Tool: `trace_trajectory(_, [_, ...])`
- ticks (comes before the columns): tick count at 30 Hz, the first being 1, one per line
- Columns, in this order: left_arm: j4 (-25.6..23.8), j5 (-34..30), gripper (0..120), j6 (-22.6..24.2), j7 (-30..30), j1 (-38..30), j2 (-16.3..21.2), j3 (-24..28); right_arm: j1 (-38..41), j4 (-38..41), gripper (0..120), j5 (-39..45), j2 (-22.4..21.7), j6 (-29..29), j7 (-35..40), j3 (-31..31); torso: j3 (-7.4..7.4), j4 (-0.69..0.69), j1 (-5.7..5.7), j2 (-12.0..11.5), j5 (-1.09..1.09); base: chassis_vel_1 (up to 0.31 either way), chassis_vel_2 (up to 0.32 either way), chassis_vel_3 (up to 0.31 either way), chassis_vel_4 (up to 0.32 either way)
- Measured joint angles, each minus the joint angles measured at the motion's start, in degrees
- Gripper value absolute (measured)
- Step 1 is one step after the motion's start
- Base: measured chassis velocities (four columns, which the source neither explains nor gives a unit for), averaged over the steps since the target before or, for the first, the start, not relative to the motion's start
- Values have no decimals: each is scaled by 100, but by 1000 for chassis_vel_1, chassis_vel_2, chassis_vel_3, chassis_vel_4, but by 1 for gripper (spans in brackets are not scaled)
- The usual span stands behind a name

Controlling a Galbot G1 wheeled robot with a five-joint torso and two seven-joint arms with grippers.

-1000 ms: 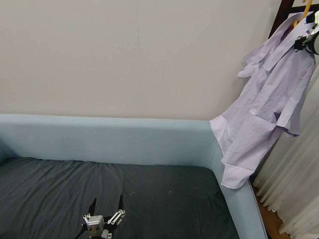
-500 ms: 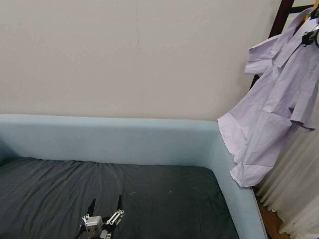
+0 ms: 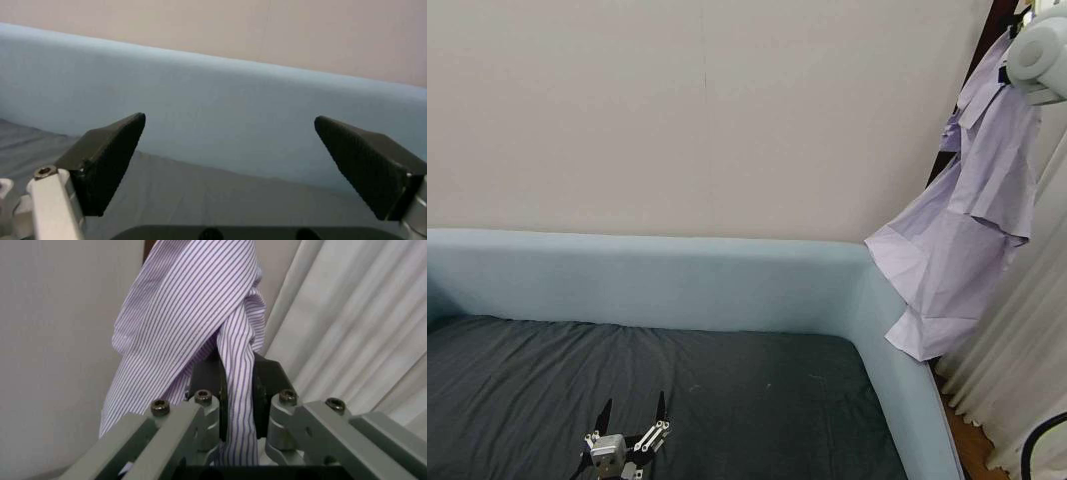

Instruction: Pick up the clothes from the sofa and hang them on the clothes hanger.

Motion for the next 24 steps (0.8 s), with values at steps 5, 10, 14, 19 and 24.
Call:
trace_trajectory(5, [-30, 13, 100, -29, 14, 44, 31, -66, -183, -629, 7, -312, 379, 0, -103, 386, 0, 2, 0, 0, -2, 0, 0, 0, 0])
trace_trajectory(10, [-96, 40, 100, -37, 31, 73, 93, -114, -322, -1071, 7, -617, 671, 5, -205, 753, 0, 2, 0, 0, -2, 0, 0, 0, 0])
trace_trajectory(14, [-152, 46, 100, -37, 34, 116, 143, -157, -366, -1423, 7, -851, 882, 9, -303, 1006, -1, 1, 0, 0, -2, 0, 0, 0, 0])
trace_trajectory(19, [-230, 33, 100, -37, 36, 183, 224, -253, -335, -2111, 7, -1345, 1216, 13, -630, 1304, -1, 2, 0, 0, -1, 0, 0, 0, 0])
trace_trajectory(24, [-322, -5, 100, -38, 38, 213, 323, -331, -324, -2838, 7, -2000, 1552, 17, -893, 1787, -1, 2, 0, 0, -2, 0, 0, 0, 0])
